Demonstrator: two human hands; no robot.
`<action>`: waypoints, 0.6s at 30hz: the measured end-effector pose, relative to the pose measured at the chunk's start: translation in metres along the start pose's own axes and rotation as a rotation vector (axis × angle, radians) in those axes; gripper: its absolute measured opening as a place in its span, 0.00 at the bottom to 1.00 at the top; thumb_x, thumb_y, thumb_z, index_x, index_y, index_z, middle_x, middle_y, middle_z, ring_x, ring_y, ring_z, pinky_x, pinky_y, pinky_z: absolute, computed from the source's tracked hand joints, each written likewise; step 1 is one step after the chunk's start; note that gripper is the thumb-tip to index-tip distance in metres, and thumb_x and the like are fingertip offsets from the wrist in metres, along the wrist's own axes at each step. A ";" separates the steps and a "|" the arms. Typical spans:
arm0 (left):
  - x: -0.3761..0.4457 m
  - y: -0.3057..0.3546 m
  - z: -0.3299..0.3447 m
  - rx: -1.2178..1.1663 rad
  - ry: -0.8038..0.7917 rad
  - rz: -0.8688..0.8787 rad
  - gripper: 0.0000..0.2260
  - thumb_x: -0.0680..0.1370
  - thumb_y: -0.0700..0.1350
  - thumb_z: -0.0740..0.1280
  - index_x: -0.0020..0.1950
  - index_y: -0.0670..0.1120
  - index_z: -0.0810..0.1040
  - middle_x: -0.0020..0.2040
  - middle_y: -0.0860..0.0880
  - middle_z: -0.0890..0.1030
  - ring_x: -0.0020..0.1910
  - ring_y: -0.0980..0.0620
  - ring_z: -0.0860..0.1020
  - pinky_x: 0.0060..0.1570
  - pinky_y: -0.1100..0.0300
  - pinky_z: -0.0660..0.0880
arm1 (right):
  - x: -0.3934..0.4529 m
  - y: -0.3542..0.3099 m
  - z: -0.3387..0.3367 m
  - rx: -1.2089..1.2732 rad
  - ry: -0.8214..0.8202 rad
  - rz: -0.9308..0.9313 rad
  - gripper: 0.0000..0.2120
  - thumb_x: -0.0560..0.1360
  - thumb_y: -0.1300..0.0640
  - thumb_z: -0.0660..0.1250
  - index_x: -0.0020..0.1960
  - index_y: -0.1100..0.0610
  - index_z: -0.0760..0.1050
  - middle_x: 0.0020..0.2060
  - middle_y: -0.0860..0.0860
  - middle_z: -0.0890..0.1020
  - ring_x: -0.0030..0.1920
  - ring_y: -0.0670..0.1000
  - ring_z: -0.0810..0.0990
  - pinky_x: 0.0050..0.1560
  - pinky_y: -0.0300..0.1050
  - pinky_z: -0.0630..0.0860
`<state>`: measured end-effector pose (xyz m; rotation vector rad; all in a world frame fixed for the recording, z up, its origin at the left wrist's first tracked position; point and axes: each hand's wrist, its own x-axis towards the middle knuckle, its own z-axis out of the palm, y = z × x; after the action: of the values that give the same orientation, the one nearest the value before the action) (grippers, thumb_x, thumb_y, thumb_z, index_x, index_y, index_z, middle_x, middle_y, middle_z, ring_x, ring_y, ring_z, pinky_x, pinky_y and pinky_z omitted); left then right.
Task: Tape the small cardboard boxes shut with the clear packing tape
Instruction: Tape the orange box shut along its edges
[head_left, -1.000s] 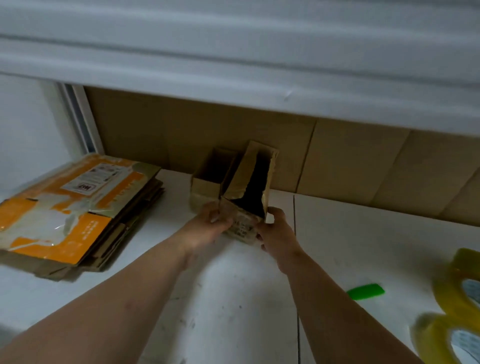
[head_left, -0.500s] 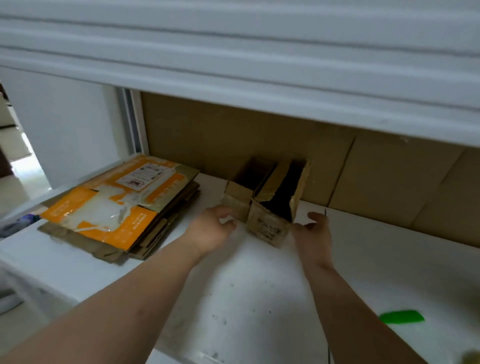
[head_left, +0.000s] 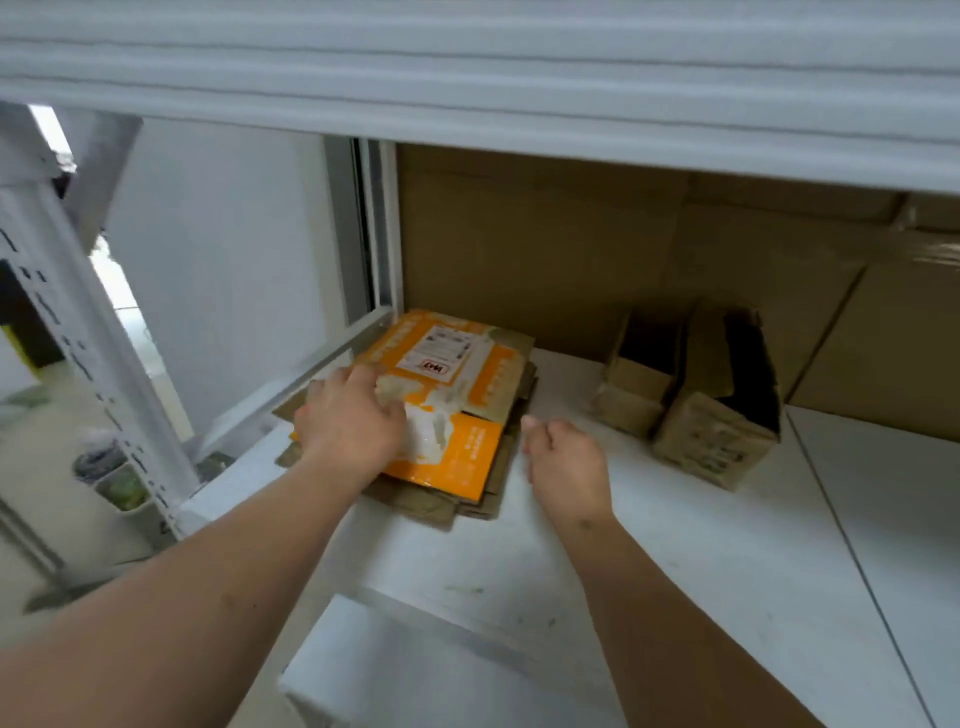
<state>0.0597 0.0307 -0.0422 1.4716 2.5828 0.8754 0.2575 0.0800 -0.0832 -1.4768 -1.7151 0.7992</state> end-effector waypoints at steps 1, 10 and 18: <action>0.003 -0.015 -0.002 0.041 -0.104 -0.025 0.28 0.76 0.51 0.65 0.76 0.57 0.64 0.74 0.47 0.66 0.74 0.43 0.61 0.70 0.44 0.61 | 0.000 -0.004 0.013 -0.027 -0.022 0.033 0.23 0.83 0.43 0.54 0.43 0.59 0.75 0.40 0.56 0.81 0.44 0.58 0.80 0.49 0.55 0.77; 0.002 -0.069 0.004 0.115 -0.321 0.261 0.29 0.79 0.58 0.64 0.78 0.65 0.56 0.82 0.50 0.48 0.80 0.45 0.43 0.77 0.43 0.49 | -0.007 -0.037 0.053 -0.021 0.132 0.109 0.12 0.75 0.47 0.68 0.55 0.49 0.72 0.53 0.50 0.75 0.55 0.55 0.77 0.58 0.58 0.76; 0.006 -0.063 -0.011 -0.195 0.160 0.438 0.15 0.81 0.51 0.63 0.67 0.55 0.79 0.68 0.45 0.77 0.67 0.36 0.69 0.66 0.43 0.66 | -0.017 -0.078 0.024 0.543 0.130 -0.001 0.21 0.79 0.37 0.57 0.68 0.44 0.72 0.64 0.44 0.78 0.65 0.46 0.75 0.70 0.51 0.69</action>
<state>0.0039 0.0062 -0.0621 2.0134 2.2180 1.2951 0.1965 0.0518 -0.0334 -1.1244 -1.2674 1.0436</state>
